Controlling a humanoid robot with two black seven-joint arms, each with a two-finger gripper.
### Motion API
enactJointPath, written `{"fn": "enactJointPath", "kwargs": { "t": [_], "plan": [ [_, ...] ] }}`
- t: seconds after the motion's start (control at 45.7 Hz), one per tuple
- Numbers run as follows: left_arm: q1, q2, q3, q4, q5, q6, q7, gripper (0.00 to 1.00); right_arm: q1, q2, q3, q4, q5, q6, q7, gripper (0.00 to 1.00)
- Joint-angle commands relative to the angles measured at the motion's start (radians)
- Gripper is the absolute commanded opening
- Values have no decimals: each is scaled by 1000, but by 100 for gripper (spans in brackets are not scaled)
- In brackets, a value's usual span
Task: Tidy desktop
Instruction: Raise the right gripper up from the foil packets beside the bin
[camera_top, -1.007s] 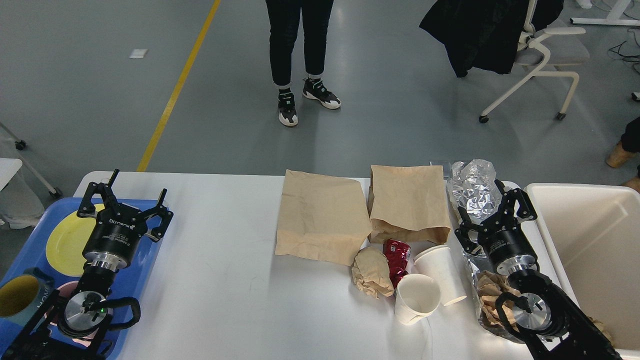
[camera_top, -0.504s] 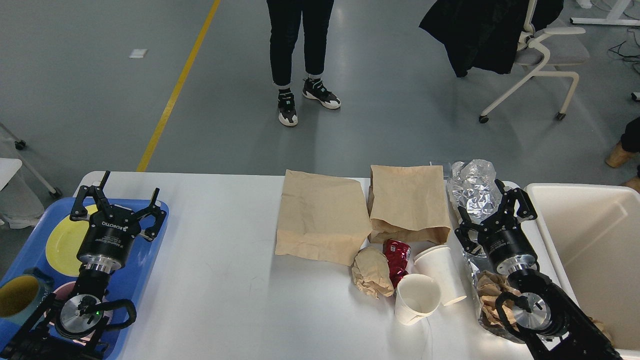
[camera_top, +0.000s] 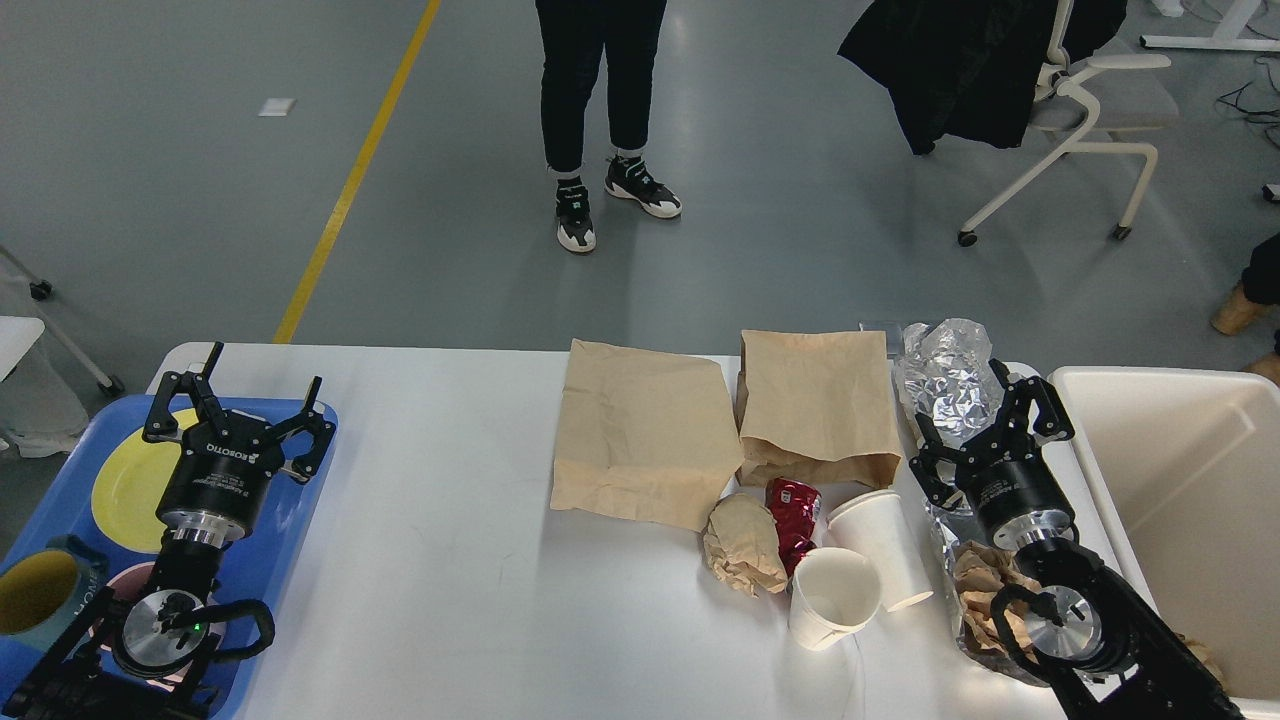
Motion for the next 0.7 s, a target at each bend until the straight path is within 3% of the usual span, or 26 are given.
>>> {"fn": "enactJointPath", "kwargs": {
  "t": [0.0,0.679],
  "plan": [
    [-2,1,0,1,-1,0,0,96,0,0,0,0,0,1,1,100],
    [0,1,0,1,-2,0,0,96,3,0,-2,0,0,-2,1,100]
  ]
}}
